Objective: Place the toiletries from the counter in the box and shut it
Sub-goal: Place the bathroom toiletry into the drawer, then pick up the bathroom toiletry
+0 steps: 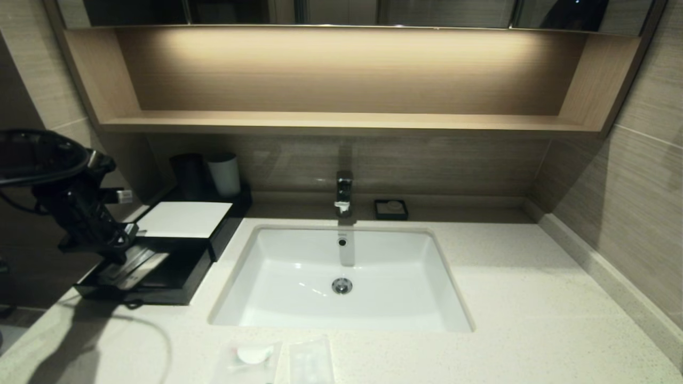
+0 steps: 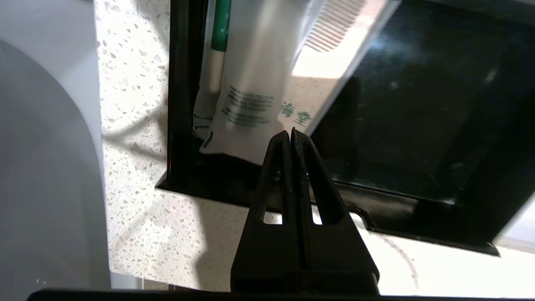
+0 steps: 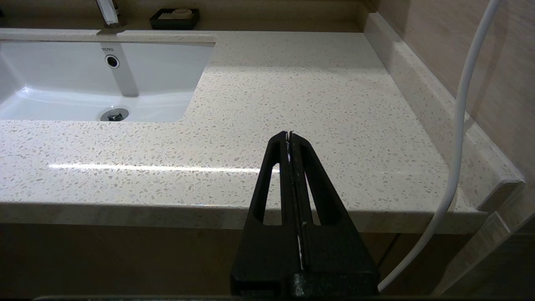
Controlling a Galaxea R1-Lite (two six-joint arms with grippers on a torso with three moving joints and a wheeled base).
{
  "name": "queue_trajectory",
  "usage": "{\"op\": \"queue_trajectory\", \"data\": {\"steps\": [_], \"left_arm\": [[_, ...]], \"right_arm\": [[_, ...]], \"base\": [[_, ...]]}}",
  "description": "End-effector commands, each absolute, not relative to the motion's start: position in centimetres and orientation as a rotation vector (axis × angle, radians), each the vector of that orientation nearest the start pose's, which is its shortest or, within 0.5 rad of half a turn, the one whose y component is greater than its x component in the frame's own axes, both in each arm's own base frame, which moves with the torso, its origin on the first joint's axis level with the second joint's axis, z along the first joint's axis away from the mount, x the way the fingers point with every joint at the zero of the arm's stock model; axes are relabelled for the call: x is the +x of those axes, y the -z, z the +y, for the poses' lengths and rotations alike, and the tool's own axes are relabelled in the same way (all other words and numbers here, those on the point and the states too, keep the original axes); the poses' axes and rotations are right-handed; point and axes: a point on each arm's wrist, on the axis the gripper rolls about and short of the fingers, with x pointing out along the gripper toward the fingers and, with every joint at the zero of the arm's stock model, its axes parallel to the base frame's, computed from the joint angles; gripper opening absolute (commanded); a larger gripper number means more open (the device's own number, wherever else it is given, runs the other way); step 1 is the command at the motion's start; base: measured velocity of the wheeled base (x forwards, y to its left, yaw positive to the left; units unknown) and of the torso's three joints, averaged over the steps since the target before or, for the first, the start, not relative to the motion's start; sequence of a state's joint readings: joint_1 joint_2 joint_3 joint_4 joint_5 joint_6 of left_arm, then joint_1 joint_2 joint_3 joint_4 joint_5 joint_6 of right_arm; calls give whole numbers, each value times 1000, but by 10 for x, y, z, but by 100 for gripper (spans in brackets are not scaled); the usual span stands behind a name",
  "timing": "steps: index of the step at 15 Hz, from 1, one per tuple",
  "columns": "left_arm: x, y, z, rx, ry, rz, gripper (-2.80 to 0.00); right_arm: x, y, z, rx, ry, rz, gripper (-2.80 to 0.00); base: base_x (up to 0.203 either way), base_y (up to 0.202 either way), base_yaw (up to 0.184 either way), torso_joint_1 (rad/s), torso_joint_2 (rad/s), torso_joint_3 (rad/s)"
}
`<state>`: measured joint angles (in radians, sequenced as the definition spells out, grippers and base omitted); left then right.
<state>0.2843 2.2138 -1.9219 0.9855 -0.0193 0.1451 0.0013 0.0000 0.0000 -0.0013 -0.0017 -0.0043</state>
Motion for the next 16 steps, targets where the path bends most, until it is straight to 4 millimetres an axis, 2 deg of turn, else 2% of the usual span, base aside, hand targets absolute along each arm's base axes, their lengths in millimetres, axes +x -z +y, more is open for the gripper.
{"op": "queue_trajectory", "data": {"steps": [1,5,8,10,14,16], "left_arm": [[371,-193,101,-50,-129,1211,-280],[355,-218,90,-35,-118,1171,-280],[333,-241,76,-48,-70,1164,-280],[312,-253,59,-77,22,1195,-280],[278,-256,15,-72,139,1259,-280],[268,-255,-7,-77,167,1282,-280]], "right_arm": [[-23,-75,0,-6,0,0,-280],[-23,-75,0,-5,0,0,-280],[-23,-75,0,-6,0,0,-280],[-23,-75,0,-5,0,0,-280],[-23,-75,0,-6,0,0,-280],[-23,-75,0,-6,0,0,-280]], "base": [[0,0,0,0,0,0],[0,0,0,0,0,0],[0,0,0,0,0,0],[0,0,0,0,0,0],[0,0,0,0,0,0],[0,0,0,0,0,0]]}}
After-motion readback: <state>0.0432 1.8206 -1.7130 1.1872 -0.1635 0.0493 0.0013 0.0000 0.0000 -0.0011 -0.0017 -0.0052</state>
